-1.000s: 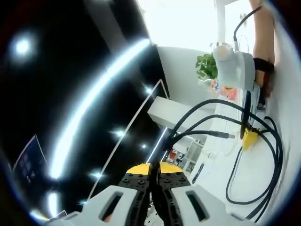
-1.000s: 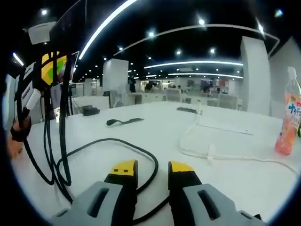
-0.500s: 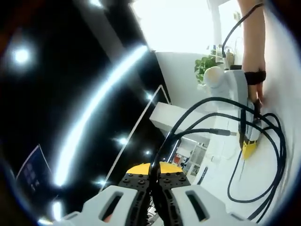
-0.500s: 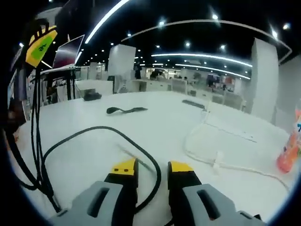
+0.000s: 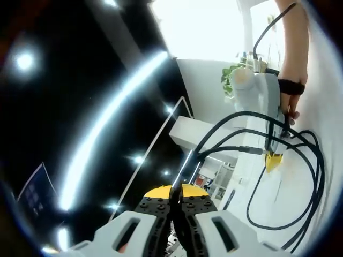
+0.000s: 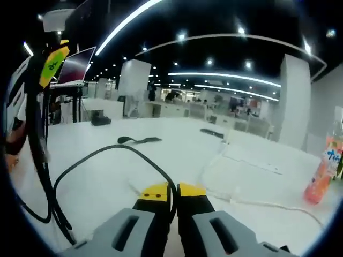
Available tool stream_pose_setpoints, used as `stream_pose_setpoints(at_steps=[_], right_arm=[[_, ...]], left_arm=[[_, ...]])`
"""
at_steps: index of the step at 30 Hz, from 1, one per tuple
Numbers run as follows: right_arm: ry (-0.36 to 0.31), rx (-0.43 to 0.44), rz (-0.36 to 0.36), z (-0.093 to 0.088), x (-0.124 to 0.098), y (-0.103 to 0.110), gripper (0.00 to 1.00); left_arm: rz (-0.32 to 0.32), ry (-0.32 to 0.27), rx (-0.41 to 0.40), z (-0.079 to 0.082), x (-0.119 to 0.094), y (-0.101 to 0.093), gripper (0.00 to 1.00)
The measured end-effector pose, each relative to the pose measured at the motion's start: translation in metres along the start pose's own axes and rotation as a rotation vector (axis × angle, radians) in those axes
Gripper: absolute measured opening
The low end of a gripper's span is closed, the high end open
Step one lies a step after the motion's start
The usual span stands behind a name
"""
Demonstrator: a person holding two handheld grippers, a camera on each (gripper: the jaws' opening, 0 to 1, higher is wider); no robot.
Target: Coil the Type-C to USB data cable on the desktop and secure it with Velcro straps.
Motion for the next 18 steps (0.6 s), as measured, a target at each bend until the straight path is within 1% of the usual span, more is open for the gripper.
stream_pose_setpoints(at_steps=[2, 4, 7, 9, 11, 13, 16, 18], right_arm=[[-0.071, -0.030, -0.011, 0.016, -0.010, 0.002, 0.03], [-0.133, -0.082, -0.022, 0.032, -0.019, 0.005, 0.03], [-0.229, -0.139, -0.042, 0.049, -0.036, 0.012, 0.03], [-0.259, -0.174, -0.046, 0.055, -0.042, 0.016, 0.03], [-0.284, -0.212, -0.028, 0.058, -0.048, 0.022, 0.03], [-0.311, -0.236, -0.029, 0.060, -0.054, 0.027, 0.03], [-0.347, -0.264, -0.034, 0.064, -0.061, 0.032, 0.03], [-0.369, -0.286, -0.049, 0.068, -0.063, 0.034, 0.03]], left_arm=[[-0.009, -0.002, -0.063, -0.002, 0.000, 0.000, 0.05], [-0.034, 0.007, -0.088, -0.007, 0.002, 0.001, 0.04], [-0.062, 0.011, -0.132, -0.009, 0.002, -0.004, 0.04], [-0.087, 0.023, -0.136, -0.012, 0.004, -0.008, 0.04], [-0.105, 0.029, -0.133, -0.012, 0.005, -0.011, 0.04], [-0.110, 0.035, -0.140, -0.013, 0.005, -0.012, 0.04], [-0.120, 0.043, -0.170, -0.017, 0.006, -0.014, 0.04], [-0.128, 0.043, -0.184, -0.018, 0.006, -0.013, 0.04]])
Point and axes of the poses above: the point that each gripper's makers call its tool centre point, and the gripper's own axes: x roughly forward along the fingers, y roughly to its left, z roughly out of its top, the point moved 8 cm from there along -x, roughly backward along the fingers, and after that the axes turned 12 degrees about x, right-handed, at the moved point
